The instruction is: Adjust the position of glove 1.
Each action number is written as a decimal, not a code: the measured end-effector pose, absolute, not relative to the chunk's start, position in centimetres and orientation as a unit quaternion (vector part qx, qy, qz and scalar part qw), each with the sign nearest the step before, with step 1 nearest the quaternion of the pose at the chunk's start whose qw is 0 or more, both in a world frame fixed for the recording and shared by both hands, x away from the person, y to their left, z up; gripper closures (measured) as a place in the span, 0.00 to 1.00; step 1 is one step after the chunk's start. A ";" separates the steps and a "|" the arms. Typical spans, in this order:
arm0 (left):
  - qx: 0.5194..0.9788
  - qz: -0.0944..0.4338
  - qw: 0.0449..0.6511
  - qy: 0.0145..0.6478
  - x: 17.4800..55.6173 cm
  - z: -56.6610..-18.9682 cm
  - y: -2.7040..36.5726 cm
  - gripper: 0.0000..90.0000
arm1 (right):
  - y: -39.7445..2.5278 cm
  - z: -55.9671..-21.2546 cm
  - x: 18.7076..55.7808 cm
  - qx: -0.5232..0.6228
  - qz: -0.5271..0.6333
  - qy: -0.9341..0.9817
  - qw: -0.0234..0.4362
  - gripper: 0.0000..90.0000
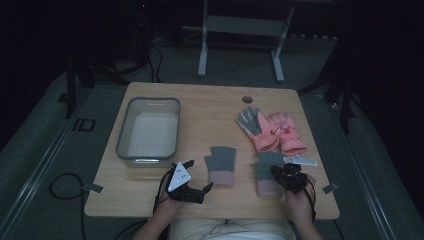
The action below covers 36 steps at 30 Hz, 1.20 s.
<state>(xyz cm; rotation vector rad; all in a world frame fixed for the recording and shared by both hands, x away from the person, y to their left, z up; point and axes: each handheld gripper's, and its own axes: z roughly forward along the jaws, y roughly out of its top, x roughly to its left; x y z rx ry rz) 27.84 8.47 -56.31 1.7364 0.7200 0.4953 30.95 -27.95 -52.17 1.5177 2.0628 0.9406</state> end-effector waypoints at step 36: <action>0.746 0.204 0.559 0.299 27.8 -56.3 8.3 0.00 | -30.2 -54.0 33.1 0.480 0.306 0.808 0.153 0.61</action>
